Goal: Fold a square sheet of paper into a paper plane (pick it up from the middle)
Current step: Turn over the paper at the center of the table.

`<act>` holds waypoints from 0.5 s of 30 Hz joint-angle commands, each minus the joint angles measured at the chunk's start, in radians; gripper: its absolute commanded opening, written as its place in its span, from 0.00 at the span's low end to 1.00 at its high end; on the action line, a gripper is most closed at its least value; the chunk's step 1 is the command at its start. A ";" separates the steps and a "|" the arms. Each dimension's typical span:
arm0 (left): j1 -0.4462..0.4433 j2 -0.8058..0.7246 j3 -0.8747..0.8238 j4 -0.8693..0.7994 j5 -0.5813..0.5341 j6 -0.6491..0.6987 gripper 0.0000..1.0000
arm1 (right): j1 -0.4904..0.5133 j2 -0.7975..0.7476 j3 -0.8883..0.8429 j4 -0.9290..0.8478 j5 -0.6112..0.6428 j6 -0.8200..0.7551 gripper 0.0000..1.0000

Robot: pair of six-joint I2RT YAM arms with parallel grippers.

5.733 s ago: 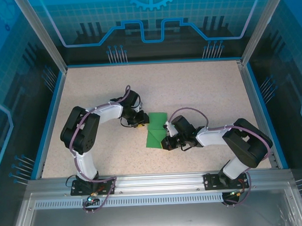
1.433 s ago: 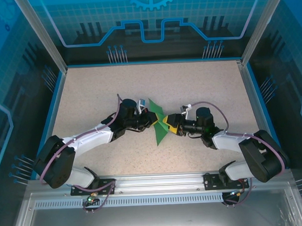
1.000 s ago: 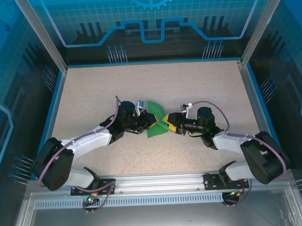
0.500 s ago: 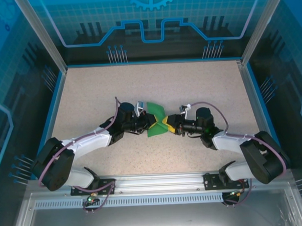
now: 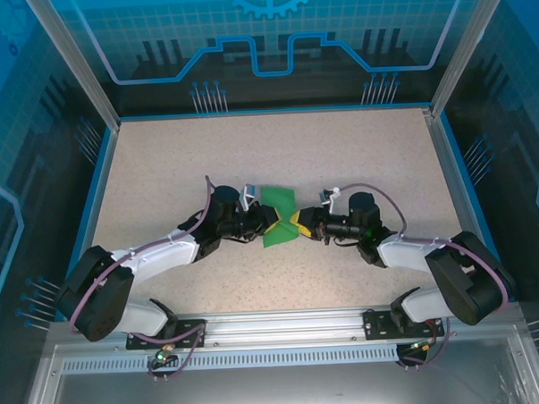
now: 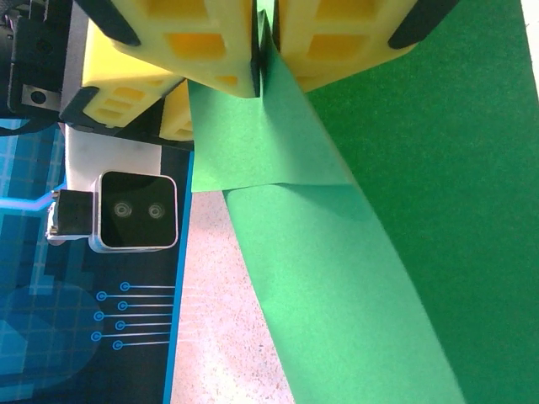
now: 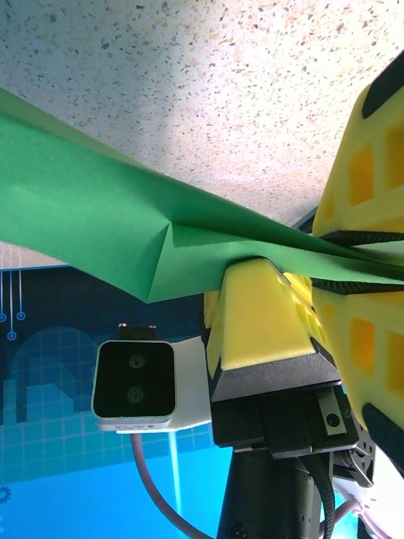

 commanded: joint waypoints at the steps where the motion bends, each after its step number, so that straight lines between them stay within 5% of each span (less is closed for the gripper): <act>1: 0.007 -0.015 -0.003 0.007 0.021 0.018 0.17 | 0.016 0.005 0.019 0.007 -0.017 -0.005 0.18; 9: 0.016 -0.024 0.010 -0.037 0.020 0.041 0.27 | 0.014 -0.034 0.046 -0.148 -0.012 -0.100 0.09; 15: 0.055 -0.078 0.041 -0.162 0.014 0.105 0.56 | 0.013 -0.129 0.157 -0.610 0.068 -0.383 0.07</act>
